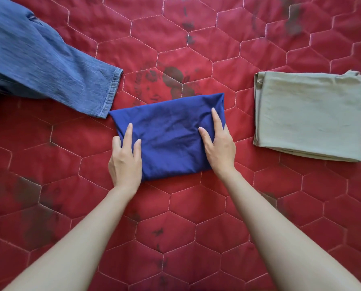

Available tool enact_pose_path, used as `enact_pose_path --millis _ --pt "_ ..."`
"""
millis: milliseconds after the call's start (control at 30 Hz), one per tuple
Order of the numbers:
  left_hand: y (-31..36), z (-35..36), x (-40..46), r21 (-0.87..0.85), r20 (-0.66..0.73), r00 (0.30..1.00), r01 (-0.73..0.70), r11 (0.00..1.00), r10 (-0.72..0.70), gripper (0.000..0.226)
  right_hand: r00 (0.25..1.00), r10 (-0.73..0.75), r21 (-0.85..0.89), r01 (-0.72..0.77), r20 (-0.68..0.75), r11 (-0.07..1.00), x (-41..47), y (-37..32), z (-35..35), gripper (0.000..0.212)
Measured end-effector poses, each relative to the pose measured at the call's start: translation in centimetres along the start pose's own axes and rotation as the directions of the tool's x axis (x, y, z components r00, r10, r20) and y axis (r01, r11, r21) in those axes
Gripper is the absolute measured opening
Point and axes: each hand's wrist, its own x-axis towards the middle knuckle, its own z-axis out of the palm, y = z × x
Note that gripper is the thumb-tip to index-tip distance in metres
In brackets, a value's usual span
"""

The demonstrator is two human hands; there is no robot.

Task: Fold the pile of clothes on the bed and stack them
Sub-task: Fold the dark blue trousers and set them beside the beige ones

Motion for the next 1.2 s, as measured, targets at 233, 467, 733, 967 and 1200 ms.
enact_pose_path --millis 233,467,733,967,1200 --pt "2.4 0.0 -3.0 -0.025 -0.009 0.989 -0.145 0.989 0.145 0.045 0.993 -0.010 -0.027 0.007 -0.121 1.000 -3.3 2.3 -2.7 0.057" --pt "7.9 2.5 -10.5 -0.042 -0.032 0.962 -0.274 0.961 0.273 0.044 0.981 0.016 0.018 -0.012 -0.195 1.000 -7.5 9.5 -9.5 0.057" --pt "15.4 9.8 -22.1 -0.097 0.019 0.973 -0.227 0.969 0.230 0.041 0.968 -0.018 -0.026 0.012 -0.251 1.000 -12.4 22.3 -18.5 0.054" --pt "19.7 15.5 -26.5 -0.057 0.111 0.959 -0.257 0.965 0.262 0.041 0.978 0.118 -0.050 -0.128 -0.169 0.990 -13.9 31.2 -20.9 0.057" --pt "18.9 18.1 -26.3 0.052 0.190 0.962 -0.211 0.976 0.198 0.046 0.984 0.177 -0.033 -0.178 -0.037 0.983 -13.7 34.6 -19.4 0.062"
